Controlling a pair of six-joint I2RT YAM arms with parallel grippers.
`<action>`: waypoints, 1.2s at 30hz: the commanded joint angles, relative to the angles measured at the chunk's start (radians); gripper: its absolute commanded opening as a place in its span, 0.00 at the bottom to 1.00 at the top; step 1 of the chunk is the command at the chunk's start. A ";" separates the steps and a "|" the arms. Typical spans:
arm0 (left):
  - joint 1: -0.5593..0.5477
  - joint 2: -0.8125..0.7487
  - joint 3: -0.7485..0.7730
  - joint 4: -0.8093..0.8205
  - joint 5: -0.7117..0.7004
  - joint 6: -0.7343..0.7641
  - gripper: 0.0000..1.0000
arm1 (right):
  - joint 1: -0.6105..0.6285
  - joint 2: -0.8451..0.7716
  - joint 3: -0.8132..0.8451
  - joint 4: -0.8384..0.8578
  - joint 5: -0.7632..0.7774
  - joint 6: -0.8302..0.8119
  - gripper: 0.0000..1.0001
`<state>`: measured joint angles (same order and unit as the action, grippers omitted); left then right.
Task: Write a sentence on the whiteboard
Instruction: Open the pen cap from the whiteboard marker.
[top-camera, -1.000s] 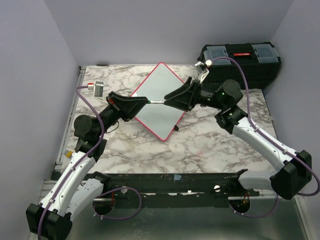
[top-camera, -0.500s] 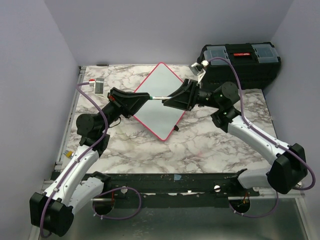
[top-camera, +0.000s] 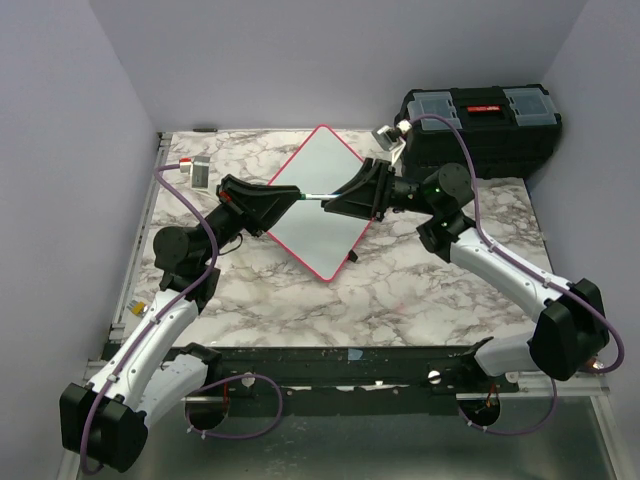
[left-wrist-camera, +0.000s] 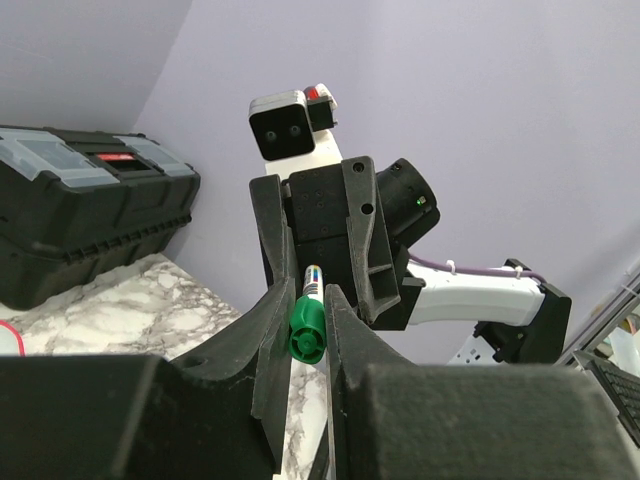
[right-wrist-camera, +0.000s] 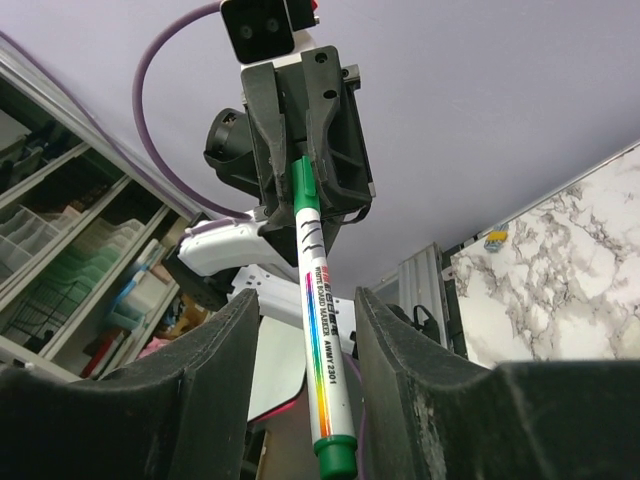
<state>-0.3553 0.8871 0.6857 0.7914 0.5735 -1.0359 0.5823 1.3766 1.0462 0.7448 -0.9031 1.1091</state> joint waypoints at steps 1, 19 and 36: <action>-0.001 0.003 -0.006 0.028 0.014 0.025 0.00 | -0.003 0.013 0.035 0.055 -0.028 0.022 0.45; -0.029 0.050 -0.007 0.045 0.002 0.049 0.00 | -0.002 0.017 0.041 0.028 -0.021 0.008 0.31; -0.037 0.024 -0.020 0.005 0.000 0.086 0.00 | -0.002 0.027 0.048 0.040 -0.007 0.014 0.31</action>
<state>-0.3882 0.9218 0.6777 0.8204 0.5724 -0.9859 0.5808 1.3998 1.0595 0.7570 -0.9043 1.1179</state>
